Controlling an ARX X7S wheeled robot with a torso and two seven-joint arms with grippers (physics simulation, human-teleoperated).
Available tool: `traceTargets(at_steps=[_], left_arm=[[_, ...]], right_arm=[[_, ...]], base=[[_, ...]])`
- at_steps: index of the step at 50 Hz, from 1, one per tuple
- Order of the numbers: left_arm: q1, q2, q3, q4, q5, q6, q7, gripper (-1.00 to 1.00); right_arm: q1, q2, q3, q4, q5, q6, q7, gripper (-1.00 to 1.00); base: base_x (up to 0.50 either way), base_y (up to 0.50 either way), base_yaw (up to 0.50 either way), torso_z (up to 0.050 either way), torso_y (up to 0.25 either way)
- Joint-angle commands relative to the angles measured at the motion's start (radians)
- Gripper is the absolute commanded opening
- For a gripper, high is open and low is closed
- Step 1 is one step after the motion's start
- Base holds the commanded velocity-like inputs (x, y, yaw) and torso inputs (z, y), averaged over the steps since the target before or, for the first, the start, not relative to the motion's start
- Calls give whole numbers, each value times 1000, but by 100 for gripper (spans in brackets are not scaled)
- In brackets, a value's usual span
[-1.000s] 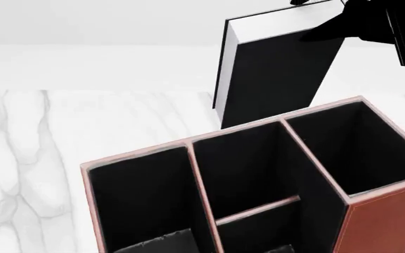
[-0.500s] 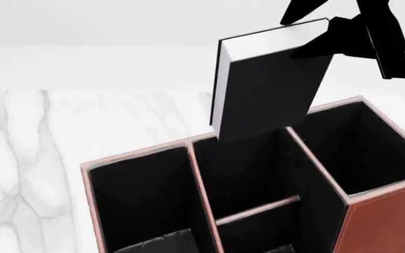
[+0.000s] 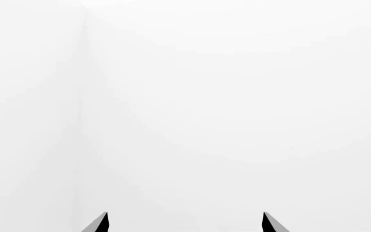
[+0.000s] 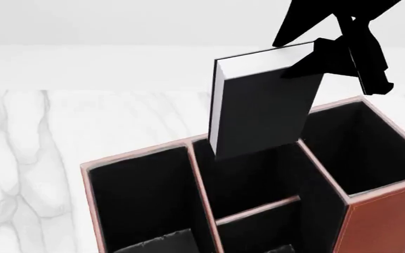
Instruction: Pick up the book and place it in the front compartment of the caddy.
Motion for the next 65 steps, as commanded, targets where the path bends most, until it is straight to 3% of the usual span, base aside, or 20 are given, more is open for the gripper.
traceTargets(at_steps=[1, 29, 65], left_arm=[[-3, 17, -20, -4, 8, 5, 21, 100], [9, 13, -18, -9, 5, 19, 17, 100], [7, 11, -23, -14, 1, 28, 1, 100]], right_arm=[[-25, -17, 39, -24, 14, 7, 5, -100], [-90, -81, -5, 76, 48, -20, 1, -100], [-139, -96, 146, 78, -126, 31, -7, -100]], base=[[0, 0, 0, 0, 0], [0, 0, 0, 0, 1], [0, 0, 0, 0, 1]])
